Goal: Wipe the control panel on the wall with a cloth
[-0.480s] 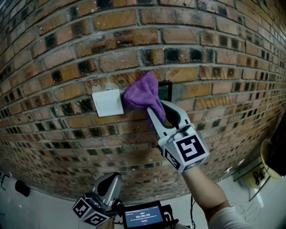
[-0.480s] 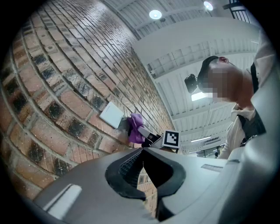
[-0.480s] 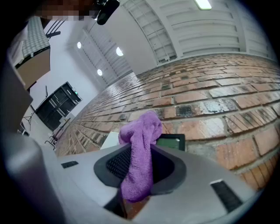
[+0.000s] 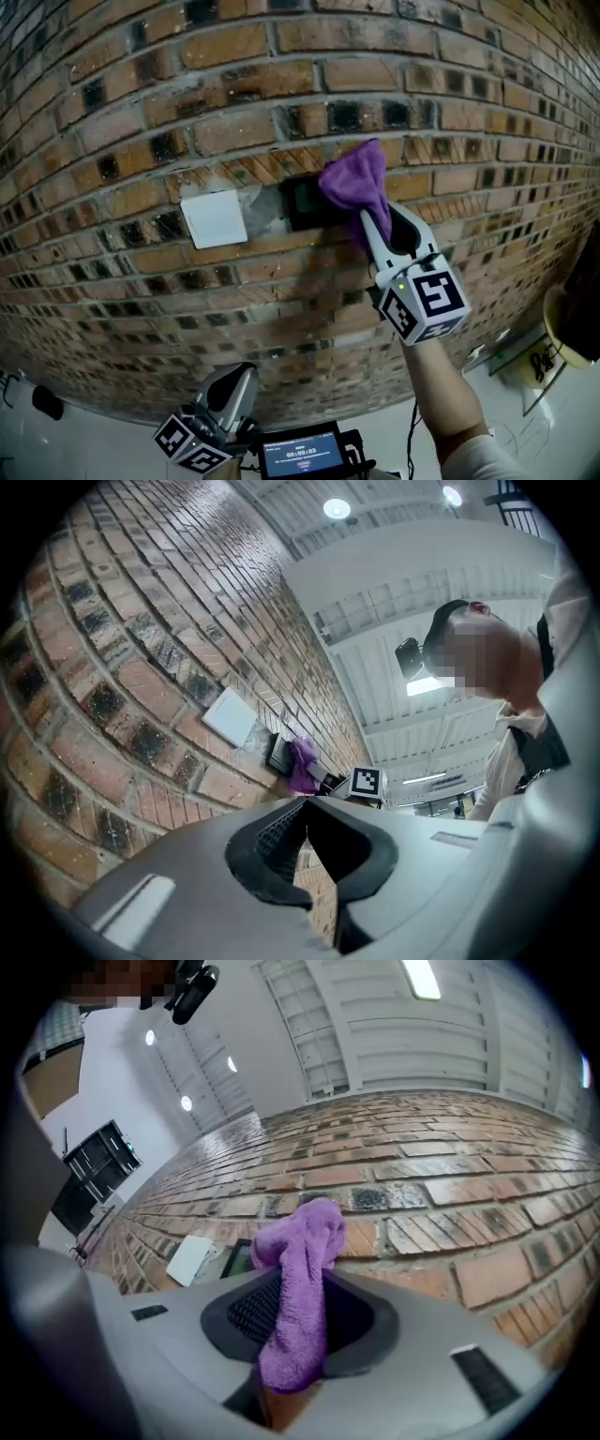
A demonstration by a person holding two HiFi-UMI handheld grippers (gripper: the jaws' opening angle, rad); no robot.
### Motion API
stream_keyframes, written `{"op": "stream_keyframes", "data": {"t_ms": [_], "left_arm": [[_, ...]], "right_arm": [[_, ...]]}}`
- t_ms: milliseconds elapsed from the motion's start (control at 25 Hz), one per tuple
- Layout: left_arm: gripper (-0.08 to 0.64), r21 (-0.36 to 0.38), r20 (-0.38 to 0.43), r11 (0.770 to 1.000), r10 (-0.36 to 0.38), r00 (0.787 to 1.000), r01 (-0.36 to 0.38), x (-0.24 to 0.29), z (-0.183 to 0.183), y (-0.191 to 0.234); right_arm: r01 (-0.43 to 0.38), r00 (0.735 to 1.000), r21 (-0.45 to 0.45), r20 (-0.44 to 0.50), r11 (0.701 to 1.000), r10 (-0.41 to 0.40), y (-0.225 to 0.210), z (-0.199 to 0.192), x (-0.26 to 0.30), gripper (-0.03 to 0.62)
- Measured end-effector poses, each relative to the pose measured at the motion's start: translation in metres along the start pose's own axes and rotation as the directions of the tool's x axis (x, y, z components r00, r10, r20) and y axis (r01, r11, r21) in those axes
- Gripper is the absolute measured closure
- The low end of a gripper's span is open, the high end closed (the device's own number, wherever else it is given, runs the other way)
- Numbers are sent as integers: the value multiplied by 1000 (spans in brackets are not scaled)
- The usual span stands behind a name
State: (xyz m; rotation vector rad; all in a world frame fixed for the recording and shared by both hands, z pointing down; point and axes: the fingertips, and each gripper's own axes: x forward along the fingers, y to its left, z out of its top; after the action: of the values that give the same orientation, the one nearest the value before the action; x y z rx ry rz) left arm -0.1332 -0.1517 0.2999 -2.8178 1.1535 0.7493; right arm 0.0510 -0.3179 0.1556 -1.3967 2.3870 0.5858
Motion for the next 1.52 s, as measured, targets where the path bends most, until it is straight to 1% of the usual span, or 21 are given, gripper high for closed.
{"op": "stream_keyframes", "data": {"t_ms": [120, 200, 280, 360, 480, 640, 840, 1000, 1080, 1240, 1520], "left_arm": [[574, -5, -3, 1000, -5, 1000, 5, 2, -2, -1], [574, -7, -5, 1000, -8, 1000, 8, 3, -3, -1], [574, -9, -5, 1000, -10, 1000, 10, 3, -4, -2], [574, -10, -4, 1000, -11, 1000, 11, 4, -4, -2], [574, -9, -4, 1000, -11, 1000, 11, 3, -3, -2], [574, -5, -4, 1000, -5, 1000, 5, 0, -1, -1], [574, 1, 2, 1000, 13, 1000, -13, -6, 3, 2], [574, 6, 5, 1000, 28, 1000, -28, -11, 6, 3], [574, 9, 9, 999, 36, 999, -36, -14, 8, 3], [574, 8, 8, 999, 47, 999, -47, -19, 7, 4], [574, -2, 3, 999, 33, 999, -33, -15, 3, 1]], "right_arm": [[54, 999, 15, -7, 998, -54, -21, -2, -8, 471], [76, 997, 24, -2, 997, -76, -29, 1, -13, 471], [83, 997, 28, 9, 996, -83, -30, 5, -17, 471], [70, 997, 27, 22, 997, -71, -25, 10, -18, 471], [12, 999, 17, 34, 1000, -13, -1, 16, -14, 471], [-104, 994, -8, 41, 995, 104, 49, 20, -2, 471], [-246, 969, -17, 28, 969, 246, 110, 15, 16, 471], [-313, 950, -20, 0, 950, 313, 138, 4, 27, 471], [-314, 949, -9, -16, 949, 314, 139, -3, 31, 471], [-286, 958, 11, -20, 958, 286, 126, -7, 32, 471], [-226, 974, 0, -15, 974, 226, 99, -3, 23, 471]]}}
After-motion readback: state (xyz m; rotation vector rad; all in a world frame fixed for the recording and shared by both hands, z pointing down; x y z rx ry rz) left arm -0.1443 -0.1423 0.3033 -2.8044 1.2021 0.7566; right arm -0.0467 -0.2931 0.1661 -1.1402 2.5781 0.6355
